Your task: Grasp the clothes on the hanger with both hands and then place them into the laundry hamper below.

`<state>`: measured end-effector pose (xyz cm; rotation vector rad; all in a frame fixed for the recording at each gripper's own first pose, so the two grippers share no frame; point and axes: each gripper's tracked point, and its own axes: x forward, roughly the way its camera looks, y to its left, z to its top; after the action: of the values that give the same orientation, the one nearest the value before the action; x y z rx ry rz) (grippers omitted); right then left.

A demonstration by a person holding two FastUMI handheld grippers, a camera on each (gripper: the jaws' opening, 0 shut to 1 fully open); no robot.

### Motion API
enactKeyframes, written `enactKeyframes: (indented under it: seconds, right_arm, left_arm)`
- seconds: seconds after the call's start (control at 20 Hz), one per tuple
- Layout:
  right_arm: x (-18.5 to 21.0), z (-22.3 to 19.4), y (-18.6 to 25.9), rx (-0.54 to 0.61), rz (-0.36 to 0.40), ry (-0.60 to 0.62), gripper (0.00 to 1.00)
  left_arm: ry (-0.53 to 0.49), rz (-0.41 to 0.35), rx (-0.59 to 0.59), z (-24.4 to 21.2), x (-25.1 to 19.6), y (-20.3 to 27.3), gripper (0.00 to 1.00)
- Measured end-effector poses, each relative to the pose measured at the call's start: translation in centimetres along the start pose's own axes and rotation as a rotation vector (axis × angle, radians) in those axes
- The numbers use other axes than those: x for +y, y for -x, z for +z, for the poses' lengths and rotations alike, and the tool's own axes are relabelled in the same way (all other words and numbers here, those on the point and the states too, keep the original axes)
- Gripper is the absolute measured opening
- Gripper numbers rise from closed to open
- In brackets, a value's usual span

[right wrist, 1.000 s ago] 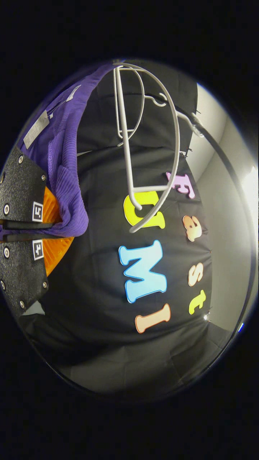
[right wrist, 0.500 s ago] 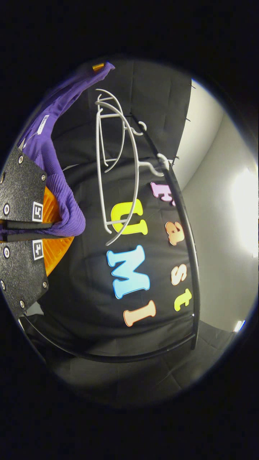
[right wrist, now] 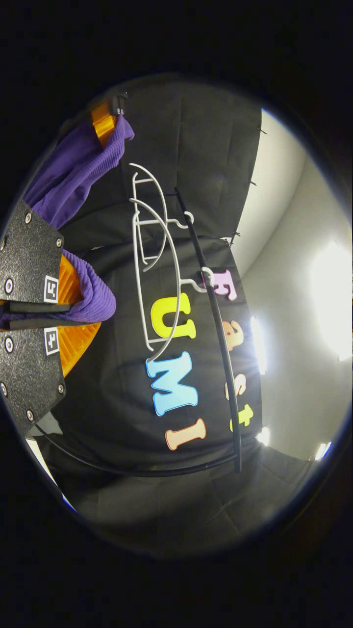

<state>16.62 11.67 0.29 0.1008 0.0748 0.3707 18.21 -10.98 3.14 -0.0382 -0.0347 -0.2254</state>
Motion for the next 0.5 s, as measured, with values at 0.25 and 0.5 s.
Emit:
enactKeyframes:
  seconds: [0.25,0.5]
  right_arm:
    - [2.5,-4.6,3.0,0.083,0.013,0.024,0.04]
    - [3.5,-11.3,3.9,0.203,0.014,0.031,0.05]
  left_arm:
    - [0.025,-0.063,0.062,-4.7,-3.0,1.4,0.08]
    - [0.021,-0.098,0.162,-11.1,-5.1,2.7,0.03]
